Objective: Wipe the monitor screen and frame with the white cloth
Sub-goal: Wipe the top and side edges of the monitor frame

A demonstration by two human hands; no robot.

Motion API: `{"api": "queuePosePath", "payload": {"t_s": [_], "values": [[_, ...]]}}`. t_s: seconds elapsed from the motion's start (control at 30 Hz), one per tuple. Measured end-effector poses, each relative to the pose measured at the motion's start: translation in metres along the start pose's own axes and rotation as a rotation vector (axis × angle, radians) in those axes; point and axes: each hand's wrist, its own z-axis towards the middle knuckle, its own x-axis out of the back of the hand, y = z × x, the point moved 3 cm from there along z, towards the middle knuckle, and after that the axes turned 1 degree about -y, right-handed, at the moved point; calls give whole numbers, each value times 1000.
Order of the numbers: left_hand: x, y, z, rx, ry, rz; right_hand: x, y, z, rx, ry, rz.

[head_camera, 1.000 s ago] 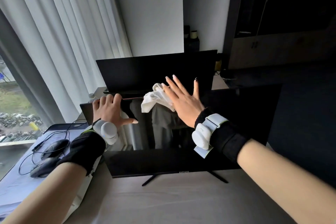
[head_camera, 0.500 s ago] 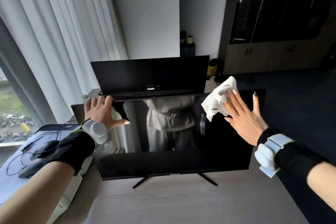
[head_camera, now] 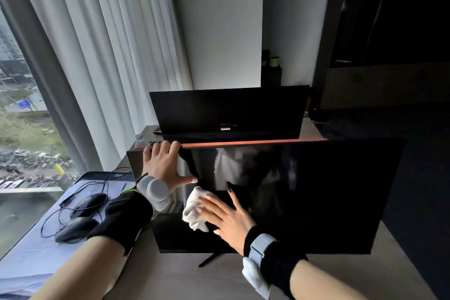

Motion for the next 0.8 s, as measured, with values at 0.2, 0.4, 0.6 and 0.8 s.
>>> {"api": "queuePosePath", "payload": {"t_s": [0.2, 0.4, 0.6, 0.8], "values": [[3, 3, 1, 14, 8, 5, 5, 43, -23, -57, 103, -11], [3, 7, 0, 27, -7, -10, -5, 125, -85, -161, 122, -70], [0, 5, -1, 18, 32, -9, -25, 170, -130, -241, 132, -90], [-2, 6, -1, 10, 67, -30, -21, 144, -107, -341, 203, 15]]}}
